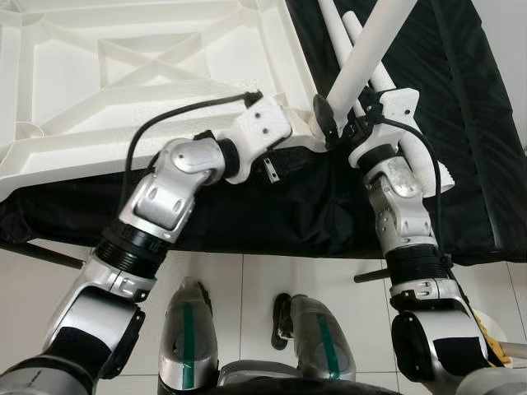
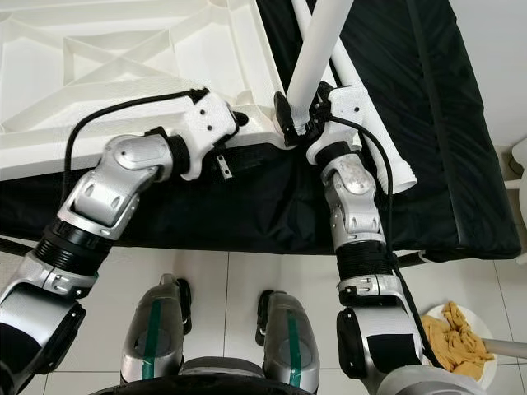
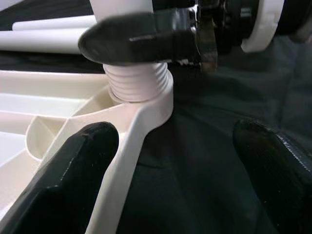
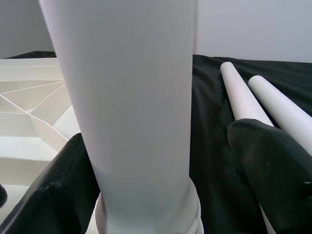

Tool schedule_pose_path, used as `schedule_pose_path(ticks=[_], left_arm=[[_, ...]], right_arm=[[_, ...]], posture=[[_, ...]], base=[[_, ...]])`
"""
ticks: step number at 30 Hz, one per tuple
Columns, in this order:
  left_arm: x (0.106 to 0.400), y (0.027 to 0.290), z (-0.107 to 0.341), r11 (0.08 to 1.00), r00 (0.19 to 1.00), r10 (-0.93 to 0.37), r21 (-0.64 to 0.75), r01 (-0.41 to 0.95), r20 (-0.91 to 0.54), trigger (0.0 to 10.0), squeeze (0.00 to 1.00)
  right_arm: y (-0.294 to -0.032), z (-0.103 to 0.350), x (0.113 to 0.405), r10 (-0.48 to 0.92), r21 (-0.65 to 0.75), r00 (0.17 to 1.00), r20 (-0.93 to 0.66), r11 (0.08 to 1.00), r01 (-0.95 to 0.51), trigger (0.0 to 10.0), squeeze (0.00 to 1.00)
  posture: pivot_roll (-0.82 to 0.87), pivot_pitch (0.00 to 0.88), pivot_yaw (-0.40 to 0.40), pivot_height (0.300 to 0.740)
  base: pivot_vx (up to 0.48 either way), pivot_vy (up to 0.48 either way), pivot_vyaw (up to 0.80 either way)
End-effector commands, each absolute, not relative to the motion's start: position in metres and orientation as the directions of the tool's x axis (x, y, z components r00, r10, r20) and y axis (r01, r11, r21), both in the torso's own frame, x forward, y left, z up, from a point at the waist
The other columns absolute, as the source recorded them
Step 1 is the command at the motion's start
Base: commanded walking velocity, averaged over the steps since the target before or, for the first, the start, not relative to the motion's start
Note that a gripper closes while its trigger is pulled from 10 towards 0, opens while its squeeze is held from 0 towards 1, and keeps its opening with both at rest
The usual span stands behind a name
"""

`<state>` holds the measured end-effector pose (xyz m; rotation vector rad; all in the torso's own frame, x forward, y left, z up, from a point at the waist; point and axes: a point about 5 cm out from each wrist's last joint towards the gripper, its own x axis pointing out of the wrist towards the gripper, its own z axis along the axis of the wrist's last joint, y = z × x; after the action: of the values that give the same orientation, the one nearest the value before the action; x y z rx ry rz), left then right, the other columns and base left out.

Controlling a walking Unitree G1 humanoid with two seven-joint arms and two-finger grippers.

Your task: Building children table

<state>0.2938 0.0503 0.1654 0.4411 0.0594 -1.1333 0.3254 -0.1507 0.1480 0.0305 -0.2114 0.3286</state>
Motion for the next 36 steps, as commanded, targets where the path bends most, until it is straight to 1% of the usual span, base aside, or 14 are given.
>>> schedule_pose_path(ticks=[1,4,6,11,13,21,22,25,26,27,28,33,34,36], left_arm=[[0.295,0.049,0.158,0.380,0.462,-0.837,0.296,0.876,-0.294,10.0,0.00],[0.297,0.049,0.157,0.389,0.471,-0.830,0.293,0.873,-0.300,10.0,0.00],[0.302,0.052,0.154,0.422,0.503,-0.798,0.289,0.859,-0.331,10.0,0.00],[0.308,0.055,0.150,0.450,0.530,-0.766,0.285,0.846,-0.365,10.0,0.00],[0.312,0.057,0.147,0.480,0.552,-0.737,0.274,0.834,-0.389,10.0,0.00],[0.321,0.062,0.148,0.516,0.586,-0.706,0.277,0.811,-0.398,10.0,0.00],[0.321,0.063,0.149,0.517,0.582,-0.710,0.267,0.813,-0.397,4.8,0.00],[0.322,0.063,0.150,0.509,0.578,-0.714,0.273,0.816,-0.395,4.8,0.00],[0.322,0.064,0.149,0.510,0.575,-0.717,0.266,0.818,-0.394,1.5,0.00],[0.322,0.064,0.149,0.511,0.573,-0.719,0.260,0.819,-0.393,1.5,0.00],[0.322,0.064,0.150,0.511,0.580,-0.717,0.274,0.815,-0.387,0.0,0.00],[0.323,0.065,0.150,0.506,0.587,-0.711,0.297,0.809,-0.388,0.0,0.00],[0.324,0.065,0.149,0.502,0.588,-0.706,0.307,0.809,-0.395,10.0,0.00],[0.326,0.066,0.148,0.505,0.596,-0.695,0.317,0.803,-0.402,10.0,0.00]], right_arm=[[-0.152,0.148,0.325,0.328,0.000,0.922,0.206,0.942,-0.335,10.0,0.00],[-0.151,0.149,0.325,0.333,0.001,0.919,0.208,0.940,-0.341,10.0,0.00],[-0.149,0.150,0.324,0.345,0.006,0.914,0.214,0.935,-0.355,10.0,0.00],[-0.149,0.150,0.324,0.350,0.007,0.912,0.216,0.933,-0.360,10.0,0.00],[-0.150,0.151,0.323,0.351,0.005,0.911,0.217,0.933,-0.361,10.0,0.00],[-0.151,0.150,0.322,0.349,0.006,0.912,0.217,0.933,-0.359,10.0,0.00],[-0.152,0.150,0.322,0.348,0.005,0.912,0.216,0.934,-0.358,10.0,0.00],[-0.152,0.150,0.322,0.349,0.004,0.912,0.216,0.934,-0.358,10.0,0.00],[-0.152,0.150,0.322,0.350,0.003,0.912,0.215,0.933,-0.359,10.0,0.00],[-0.152,0.150,0.322,0.350,0.003,0.912,0.215,0.933,-0.359,10.0,0.00],[-0.152,0.150,0.322,0.351,0.002,0.911,0.215,0.933,-0.360,10.0,0.00],[-0.152,0.149,0.321,0.352,0.003,0.911,0.215,0.933,-0.361,10.0,0.00],[-0.152,0.149,0.321,0.354,0.002,0.911,0.214,0.932,-0.362,10.0,0.00],[-0.152,0.149,0.321,0.356,0.001,0.910,0.214,0.931,-0.365,10.0,0.00]], posture=[[0.09,0.092,-0.048,0.740],[0.08,0.092,-0.048,0.740],[0.08,0.092,-0.045,0.740],[0.08,0.091,-0.044,0.740],[0.08,0.088,-0.039,0.740],[0.07,0.079,-0.035,0.740],[0.07,0.077,-0.035,0.740],[0.07,0.077,-0.035,0.740],[0.07,0.075,-0.033,0.740],[0.07,0.075,-0.033,0.740],[0.07,0.071,-0.033,0.740],[0.07,0.066,-0.033,0.740],[0.07,0.063,-0.034,0.740],[0.07,0.060,-0.035,0.740]], base=[[0.000,0.000,0.00],[0.000,0.000,0.00],[0.000,0.000,0.00],[0.000,0.000,0.00],[0.000,0.000,0.00],[0.000,0.000,0.00],[0.000,0.000,0.00],[0.000,0.000,0.00],[0.000,0.000,0.00],[0.000,0.000,0.00],[0.000,0.000,0.00],[0.000,0.000,0.00],[0.000,0.000,0.00],[0.000,0.000,0.00]])
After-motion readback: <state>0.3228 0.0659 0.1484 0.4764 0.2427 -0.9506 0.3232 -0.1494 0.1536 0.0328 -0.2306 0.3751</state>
